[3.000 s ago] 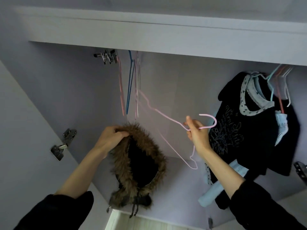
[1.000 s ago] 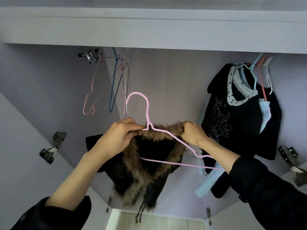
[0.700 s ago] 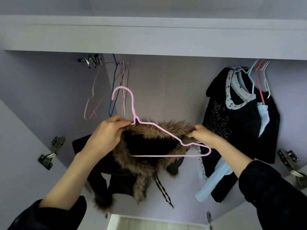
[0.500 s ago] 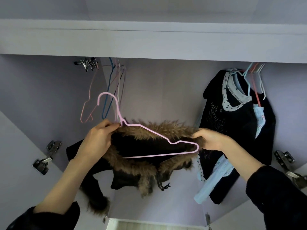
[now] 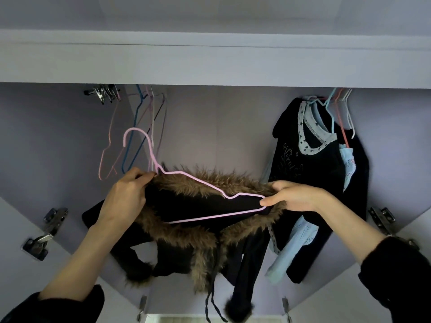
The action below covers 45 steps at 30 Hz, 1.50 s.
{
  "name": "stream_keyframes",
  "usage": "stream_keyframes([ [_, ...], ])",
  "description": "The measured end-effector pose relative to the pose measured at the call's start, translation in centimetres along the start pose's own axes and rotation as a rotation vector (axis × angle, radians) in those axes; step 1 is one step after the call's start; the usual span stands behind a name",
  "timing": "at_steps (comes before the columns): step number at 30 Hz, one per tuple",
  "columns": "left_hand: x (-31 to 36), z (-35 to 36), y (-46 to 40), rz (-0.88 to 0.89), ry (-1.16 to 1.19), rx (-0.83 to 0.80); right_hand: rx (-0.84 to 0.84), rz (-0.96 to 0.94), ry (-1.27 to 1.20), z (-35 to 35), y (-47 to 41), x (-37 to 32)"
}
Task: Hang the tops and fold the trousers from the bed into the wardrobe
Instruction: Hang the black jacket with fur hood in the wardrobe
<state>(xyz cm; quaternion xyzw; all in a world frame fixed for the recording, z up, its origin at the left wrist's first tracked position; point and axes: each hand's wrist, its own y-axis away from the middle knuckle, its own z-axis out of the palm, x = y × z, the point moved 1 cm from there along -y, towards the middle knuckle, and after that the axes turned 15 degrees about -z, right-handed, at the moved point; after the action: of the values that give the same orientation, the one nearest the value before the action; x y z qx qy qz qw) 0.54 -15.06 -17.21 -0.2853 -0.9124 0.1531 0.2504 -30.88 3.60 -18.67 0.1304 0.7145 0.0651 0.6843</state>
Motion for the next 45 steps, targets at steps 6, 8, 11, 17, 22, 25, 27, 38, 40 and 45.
stream_keyframes([
  [6,0.8,0.1,0.4,0.073,-0.018,-0.008,0.364,-0.010,0.135,0.8,-1.1,-0.2],
  [8,1.5,0.2,0.7,0.112,-0.028,-0.019,0.491,0.008,0.212,1.1,-1.8,-0.3],
  [11,2.3,0.2,0.9,0.130,-0.037,-0.034,0.570,-0.042,0.358,1.7,-2.4,-0.9],
  [17,4.3,0.1,1.5,0.188,-0.086,-0.064,0.557,-0.315,0.606,4.7,-2.4,-3.4],
  [22,4.3,0.4,0.2,-0.006,0.125,-0.064,0.115,-0.184,0.788,6.1,-0.9,-4.6],
  [25,4.7,0.3,0.3,-0.040,0.189,-0.065,0.199,-0.189,1.367,6.3,0.4,-6.1],
  [27,5.4,0.4,0.6,-0.027,0.196,-0.082,0.249,-0.380,1.425,7.4,0.2,-6.7],
  [38,6.9,0.4,1.1,-0.126,0.321,-0.039,0.272,-0.675,0.773,11.0,-2.2,-6.6],
  [40,6.4,0.5,1.6,-0.207,0.147,0.051,0.319,-0.674,0.768,10.4,-1.8,-6.8],
  [45,5.9,0.5,2.8,-0.383,0.076,-0.070,0.367,-0.689,0.815,8.9,-0.8,-6.5],
])
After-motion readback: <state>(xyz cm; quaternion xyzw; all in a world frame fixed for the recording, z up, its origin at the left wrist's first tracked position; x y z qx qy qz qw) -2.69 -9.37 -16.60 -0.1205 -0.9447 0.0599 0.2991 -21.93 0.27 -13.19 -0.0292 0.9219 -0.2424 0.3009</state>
